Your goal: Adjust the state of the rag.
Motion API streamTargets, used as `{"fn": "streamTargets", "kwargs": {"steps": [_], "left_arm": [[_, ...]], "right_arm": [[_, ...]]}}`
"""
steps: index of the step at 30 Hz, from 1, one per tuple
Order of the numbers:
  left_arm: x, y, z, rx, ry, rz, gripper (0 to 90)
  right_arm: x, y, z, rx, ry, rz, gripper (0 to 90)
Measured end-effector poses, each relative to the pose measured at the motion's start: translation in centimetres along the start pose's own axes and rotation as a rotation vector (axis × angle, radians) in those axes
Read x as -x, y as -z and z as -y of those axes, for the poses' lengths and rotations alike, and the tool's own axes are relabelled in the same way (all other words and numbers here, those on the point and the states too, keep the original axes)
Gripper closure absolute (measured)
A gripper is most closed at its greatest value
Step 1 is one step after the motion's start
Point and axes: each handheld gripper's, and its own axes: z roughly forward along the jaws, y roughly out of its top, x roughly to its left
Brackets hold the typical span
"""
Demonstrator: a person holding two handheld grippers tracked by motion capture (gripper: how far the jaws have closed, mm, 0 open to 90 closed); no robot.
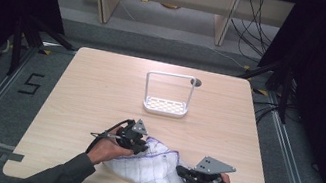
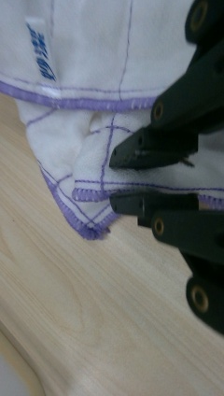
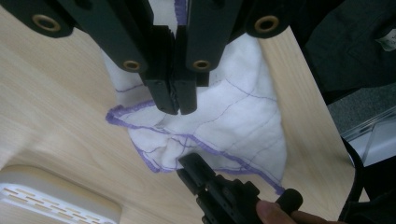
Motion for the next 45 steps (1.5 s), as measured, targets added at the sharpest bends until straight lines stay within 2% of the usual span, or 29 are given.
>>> {"fn": "streamTargets", "kwargs": {"steps": [2,3,4,5,6,7,9,10,11,12,13,14,15,16,17,19,23,24,29,34,37,38,39,40,41,42,43,44,45], "left_arm": [[0.3,0.4,-0.1,0.06,-0.008,-0.037,86.4],[0.3,0.4,-0.1,0.06,-0.008,-0.037,86.6],[-0.1,1.4,-0.3,0.1,-0.011,-0.067,86.7],[-0.1,1.4,-0.3,0.1,-0.011,-0.067,86.7],[-0.9,2.7,-0.3,0.138,0.011,-0.097,86.7],[-1.5,3.4,-0.3,0.154,0.032,-0.108,86.7],[-2.0,4.1,-0.2,0.169,0.049,-0.119,86.6],[-2.7,4.9,0.0,0.183,0.065,-0.131,86.6],[-3.3,5.7,0.3,0.205,0.087,-0.146,86.6],[-4.5,7.1,1.0,0.23,0.124,-0.183,86.6],[-4.9,7.6,1.4,0.255,0.156,-0.194,86.5],[-5.3,8.1,1.9,0.264,0.176,-0.196,86.5],[-5.3,8.1,1.9,0.264,0.176,-0.196,86.5],[-5.6,8.6,3.0,0.268,0.201,-0.198,86.4],[-5.6,8.6,3.0,0.268,0.201,-0.198,86.4],[-5.6,8.5,4.6,0.26,0.226,-0.175,86.3],[-5.3,8.0,5.7,0.247,0.236,-0.157,86.1],[-5.0,7.6,6.2,0.237,0.242,-0.142,85.9],[-4.5,7.0,6.9,0.203,0.227,-0.128,85.7],[-4.2,6.7,7.3,0.194,0.241,-0.122,84.3],[-4.3,6.7,7.2,0.204,0.251,-0.112,83.8],[-4.4,6.7,7.2,0.202,0.244,-0.114,83.7],[-4.4,6.7,7.2,0.202,0.244,-0.114,83.7],[-4.4,6.7,7.1,0.204,0.245,-0.117,83.5],[-4.4,6.7,7.1,0.204,0.245,-0.117,83.4],[-4.4,6.8,7.0,0.205,0.24,-0.112,83.2],[-4.4,6.8,7.0,0.205,0.24,-0.112,83.2],[-4.5,6.7,7.0,0.203,0.238,-0.114,83.0],[-4.5,6.7,7.0,0.203,0.238,-0.114,82.9]], "right_arm": [[0.1,0.2,-0.2,0.007,0.01,0.005,89.5],[0.2,0.2,-0.3,0.01,0.019,0.009,89.6],[0.3,0.3,-0.4,0.013,0.025,0.008,89.6],[0.3,0.3,-0.4,0.013,0.025,0.008,89.6],[0.7,0.6,-0.8,0.026,0.034,0.022,89.7],[0.9,0.7,-1.1,0.023,0.02,0.024,89.7],[1.3,0.7,-1.5,0.03,0.034,0.034,89.8],[1.7,0.6,-2.4,0.033,0.037,0.054,89.8],[1.7,0.6,-2.4,0.033,0.037,0.054,89.8],[2.5,0.4,-3.4,0.027,0.066,0.087,89.8],[3.1,0.2,-3.9,0.033,0.094,0.098,89.8],[3.6,0.0,-4.3,0.037,0.096,0.104,89.9],[3.6,0.0,-4.3,0.037,0.096,0.104,89.9],[4.3,-0.6,-4.7,0.028,0.098,0.114,89.9],[4.7,-0.9,-4.7,0.023,0.106,0.116,89.9],[5.0,-1.7,-4.2,0.001,0.093,0.114,89.9],[4.8,-2.6,-3.0,-0.027,0.074,0.093,89.9],[4.6,-2.8,-2.1,-0.044,0.071,0.082,89.9],[4.2,-2.1,0.1,-0.103,0.086,0.091,90.0],[4.0,-1.5,1.6,-0.117,0.065,0.089,89.7],[4.2,-1.5,1.1,-0.077,0.04,0.103,85.1],[4.5,-1.6,0.1,-0.043,0.016,0.117,72.6],[4.5,-1.6,0.1,-0.043,0.016,0.117,72.6],[4.8,-2.3,-1.1,-0.032,-0.001,0.131,62.4],[4.8,-2.3,-1.1,-0.032,-0.001,0.131,62.4],[5.0,-3.6,-2.2,-0.026,-0.045,0.138,55.7],[5.2,-4.5,-2.7,-0.033,-0.045,0.136,55.4],[5.4,-5.3,-3.1,-0.054,-0.019,0.131,54.0],[5.4,-5.3,-3.1,-0.054,-0.019,0.131,54.0]]}}
